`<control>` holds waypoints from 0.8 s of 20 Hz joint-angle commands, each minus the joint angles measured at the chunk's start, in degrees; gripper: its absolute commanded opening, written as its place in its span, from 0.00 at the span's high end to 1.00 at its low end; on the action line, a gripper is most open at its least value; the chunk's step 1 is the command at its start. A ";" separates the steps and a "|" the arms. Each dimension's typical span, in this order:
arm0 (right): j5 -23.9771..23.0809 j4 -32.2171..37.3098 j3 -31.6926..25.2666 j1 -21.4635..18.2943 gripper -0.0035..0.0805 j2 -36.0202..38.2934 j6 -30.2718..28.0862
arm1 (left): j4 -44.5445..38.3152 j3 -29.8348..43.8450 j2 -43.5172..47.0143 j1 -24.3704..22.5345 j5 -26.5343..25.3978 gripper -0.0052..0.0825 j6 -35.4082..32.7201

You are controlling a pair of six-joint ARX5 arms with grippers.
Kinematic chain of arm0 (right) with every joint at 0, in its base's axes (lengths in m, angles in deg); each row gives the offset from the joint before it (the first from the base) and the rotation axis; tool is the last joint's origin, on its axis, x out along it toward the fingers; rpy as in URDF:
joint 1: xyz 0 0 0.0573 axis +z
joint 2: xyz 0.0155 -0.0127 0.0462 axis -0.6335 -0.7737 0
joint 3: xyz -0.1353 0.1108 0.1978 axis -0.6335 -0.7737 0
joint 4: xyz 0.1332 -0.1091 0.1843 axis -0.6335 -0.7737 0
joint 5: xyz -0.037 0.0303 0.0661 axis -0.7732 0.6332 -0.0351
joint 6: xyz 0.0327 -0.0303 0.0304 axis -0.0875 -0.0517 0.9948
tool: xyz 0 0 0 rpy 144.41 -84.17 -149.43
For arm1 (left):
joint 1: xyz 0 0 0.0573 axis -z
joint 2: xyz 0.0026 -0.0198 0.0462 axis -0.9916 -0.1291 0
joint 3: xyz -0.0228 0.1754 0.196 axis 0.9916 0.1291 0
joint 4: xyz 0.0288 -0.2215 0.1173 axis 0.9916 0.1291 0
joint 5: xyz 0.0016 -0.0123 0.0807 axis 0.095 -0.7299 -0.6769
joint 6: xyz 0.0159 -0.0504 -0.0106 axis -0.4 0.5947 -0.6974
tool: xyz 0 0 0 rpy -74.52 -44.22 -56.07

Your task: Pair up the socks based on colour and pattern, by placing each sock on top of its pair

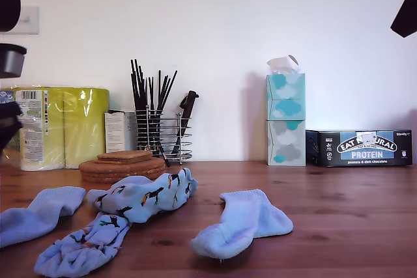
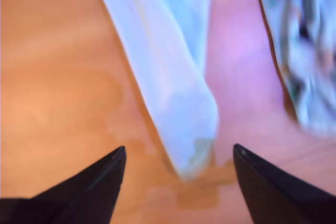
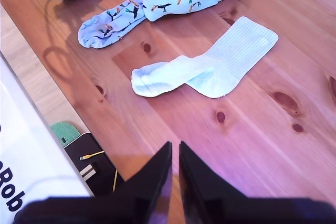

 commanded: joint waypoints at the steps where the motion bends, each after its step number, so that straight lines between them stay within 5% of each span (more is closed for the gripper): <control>1: 0.42 0.42 0.11 0.26 0.94 0.28 -0.22 | -2.82 0.50 -1.36 -0.33 -0.28 0.21 0.59; 8: 1.46 0.61 0.11 0.26 0.94 0.28 -0.22 | -9.29 0.50 -10.58 -0.46 -0.17 0.25 0.61; 9: 1.46 0.61 0.11 0.26 0.94 0.28 -0.22 | -9.49 0.50 -11.06 -0.46 -0.17 0.34 0.57; 12: 1.46 0.79 0.11 0.26 0.94 0.28 -0.22 | -9.79 0.44 -10.60 -0.46 -0.13 0.98 0.07; 16: 1.29 0.85 0.11 0.26 0.94 0.07 -0.22 | -8.15 -1.11 -9.75 -0.35 0.94 0.97 0.22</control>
